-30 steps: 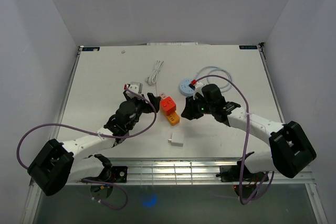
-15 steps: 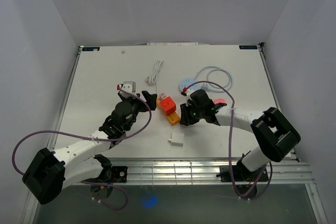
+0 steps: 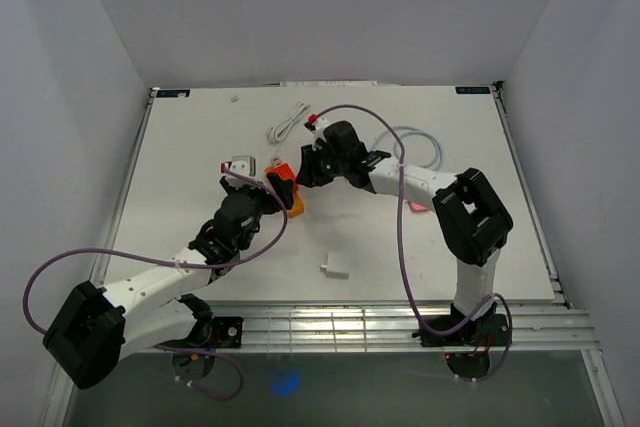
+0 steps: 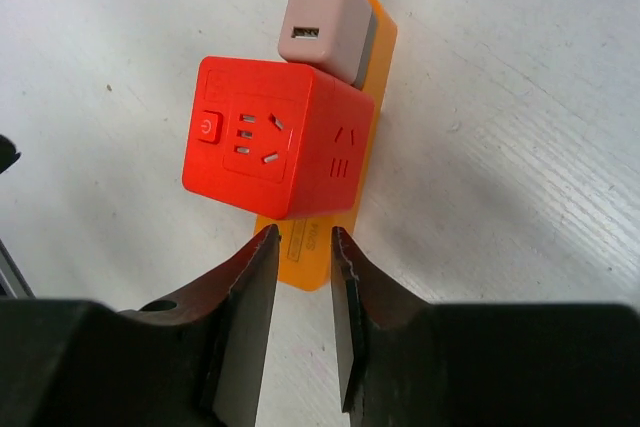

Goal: Insert the plug

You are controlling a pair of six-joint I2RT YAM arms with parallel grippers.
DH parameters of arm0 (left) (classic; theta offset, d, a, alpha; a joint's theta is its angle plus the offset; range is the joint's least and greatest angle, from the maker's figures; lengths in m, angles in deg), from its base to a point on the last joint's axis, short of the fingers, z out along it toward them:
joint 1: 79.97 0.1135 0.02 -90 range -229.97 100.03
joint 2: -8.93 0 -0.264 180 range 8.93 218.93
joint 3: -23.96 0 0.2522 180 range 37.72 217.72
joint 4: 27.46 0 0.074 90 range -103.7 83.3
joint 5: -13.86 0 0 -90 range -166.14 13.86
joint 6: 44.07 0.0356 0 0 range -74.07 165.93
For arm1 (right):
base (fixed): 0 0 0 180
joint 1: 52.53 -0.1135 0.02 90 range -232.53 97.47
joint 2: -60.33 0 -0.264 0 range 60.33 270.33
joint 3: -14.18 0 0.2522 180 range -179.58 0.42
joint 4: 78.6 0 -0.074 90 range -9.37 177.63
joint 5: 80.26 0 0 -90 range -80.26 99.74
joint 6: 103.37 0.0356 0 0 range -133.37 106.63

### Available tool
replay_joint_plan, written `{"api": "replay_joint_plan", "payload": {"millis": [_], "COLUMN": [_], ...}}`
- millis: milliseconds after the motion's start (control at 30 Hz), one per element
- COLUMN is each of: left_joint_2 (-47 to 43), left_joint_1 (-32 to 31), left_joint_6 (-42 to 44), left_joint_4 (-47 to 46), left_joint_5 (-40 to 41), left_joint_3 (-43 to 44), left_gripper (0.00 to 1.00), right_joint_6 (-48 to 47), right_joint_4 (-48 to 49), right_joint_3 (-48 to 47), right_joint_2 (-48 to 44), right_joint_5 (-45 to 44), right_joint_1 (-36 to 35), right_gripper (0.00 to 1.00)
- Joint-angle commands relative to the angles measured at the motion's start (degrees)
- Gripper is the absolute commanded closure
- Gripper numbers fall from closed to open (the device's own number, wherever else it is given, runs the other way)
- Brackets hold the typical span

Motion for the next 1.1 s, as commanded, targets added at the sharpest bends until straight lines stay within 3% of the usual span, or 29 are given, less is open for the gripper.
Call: {"api": "replay_joint_plan", "payload": {"millis": [0, 267, 400, 833, 1067], "left_joint_2": [0.08, 1.57, 2.62, 5.35, 4.92], "left_joint_1": [0.39, 0.39, 0.39, 0.39, 0.39], "left_joint_6": [-0.71, -1.06, 0.60, 2.98, 3.77], "left_joint_4": [1.77, 1.95, 1.34, 0.81, 0.81], "left_joint_5": [1.45, -2.59, -4.43, -9.36, -9.28], "left_joint_3": [0.97, 2.03, 2.47, 3.52, 3.26], "left_gripper": [0.02, 0.02, 0.02, 0.02, 0.02], "right_joint_6": [-1.03, -5.25, -4.90, -2.62, -1.83], "right_joint_4": [-0.55, -5.29, -6.43, -19.96, -21.65], "right_joint_3": [-0.09, 8.26, 6.79, -23.25, -26.28], "right_joint_2": [-3.53, -15.05, -14.97, 11.46, 18.96], "right_joint_5": [-0.88, -7.39, -2.13, 3.06, 7.54], "right_joint_1": [-0.13, 5.92, 13.04, 25.01, 25.72], "right_gripper": [0.66, 0.60, 0.59, 0.61, 0.63]}}
